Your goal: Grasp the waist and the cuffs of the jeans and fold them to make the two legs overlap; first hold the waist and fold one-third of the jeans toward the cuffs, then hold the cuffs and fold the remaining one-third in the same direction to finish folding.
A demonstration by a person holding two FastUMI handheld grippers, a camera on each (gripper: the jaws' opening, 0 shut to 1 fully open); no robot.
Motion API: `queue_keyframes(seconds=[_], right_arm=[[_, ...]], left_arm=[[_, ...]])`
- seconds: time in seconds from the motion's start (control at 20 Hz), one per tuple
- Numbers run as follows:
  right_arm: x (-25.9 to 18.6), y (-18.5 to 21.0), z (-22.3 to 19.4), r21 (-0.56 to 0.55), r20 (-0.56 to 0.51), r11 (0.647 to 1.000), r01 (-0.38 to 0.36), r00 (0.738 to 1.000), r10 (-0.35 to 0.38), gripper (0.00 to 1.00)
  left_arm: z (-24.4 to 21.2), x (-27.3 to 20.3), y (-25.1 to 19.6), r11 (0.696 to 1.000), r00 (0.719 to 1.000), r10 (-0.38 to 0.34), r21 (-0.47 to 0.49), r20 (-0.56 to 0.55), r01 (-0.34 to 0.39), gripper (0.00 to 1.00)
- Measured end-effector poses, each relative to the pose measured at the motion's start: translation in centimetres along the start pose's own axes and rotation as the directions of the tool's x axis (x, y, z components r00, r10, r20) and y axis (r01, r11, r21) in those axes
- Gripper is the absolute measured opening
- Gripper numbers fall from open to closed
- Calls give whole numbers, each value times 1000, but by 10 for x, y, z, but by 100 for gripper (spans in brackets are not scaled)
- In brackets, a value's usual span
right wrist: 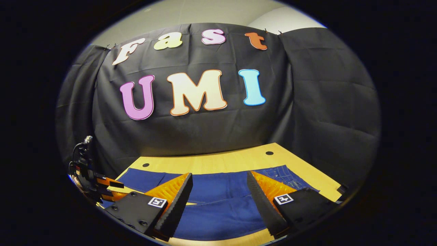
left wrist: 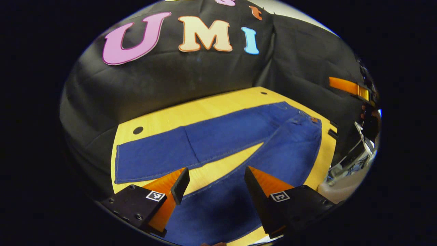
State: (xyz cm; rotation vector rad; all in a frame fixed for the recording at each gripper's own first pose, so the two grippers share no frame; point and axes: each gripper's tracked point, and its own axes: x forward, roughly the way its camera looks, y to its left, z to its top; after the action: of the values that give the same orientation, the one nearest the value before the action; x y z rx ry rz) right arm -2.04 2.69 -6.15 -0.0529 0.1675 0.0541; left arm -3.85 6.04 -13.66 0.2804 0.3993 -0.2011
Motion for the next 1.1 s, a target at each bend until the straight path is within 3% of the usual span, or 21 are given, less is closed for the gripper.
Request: queue_keyframes(seconds=[0.05,0.15,0.2,0.4,0.45,0.5,0.7,0.85,1.0,1.1], right_arm=[[0,3,-4,4,-8,1000,-6,1000,6,98],[1,7,-12,8,-28,1000,-18,999,18,94],[0,9,-19,10,-43,1000,-24,999,25,98],[-3,10,-33,-6,-81,1000,-29,996,28,98],[-3,10,-35,-11,-86,1000,-29,996,28,94],[-3,11,-37,-11,-92,999,-31,995,29,98],[0,16,-46,3,-106,999,-41,993,41,98],[0,20,-53,4,-112,999,-46,993,46,98],[-1,21,-55,-11,-117,999,-46,992,44,98],[-3,20,-58,-20,-124,999,-44,991,41,98]], left_arm=[[-10,-3,1,1000,999,-18,16,-39,18,96],[-37,-11,5,996,990,-45,71,-133,55,96],[-50,-17,9,991,983,-53,111,-177,74,95],[-99,-44,19,955,934,-84,239,-347,174,96],[-112,-51,21,943,918,-92,261,-386,204,96],[-123,-58,22,930,900,-100,280,-424,236,95],[-166,-85,23,885,812,-123,308,-570,350,95],[-197,-106,35,851,742,-84,340,-665,401,95],[-218,-119,38,843,678,-85,311,-730,440,98],[-225,-122,41,845,655,-85,294,-751,446,96]])
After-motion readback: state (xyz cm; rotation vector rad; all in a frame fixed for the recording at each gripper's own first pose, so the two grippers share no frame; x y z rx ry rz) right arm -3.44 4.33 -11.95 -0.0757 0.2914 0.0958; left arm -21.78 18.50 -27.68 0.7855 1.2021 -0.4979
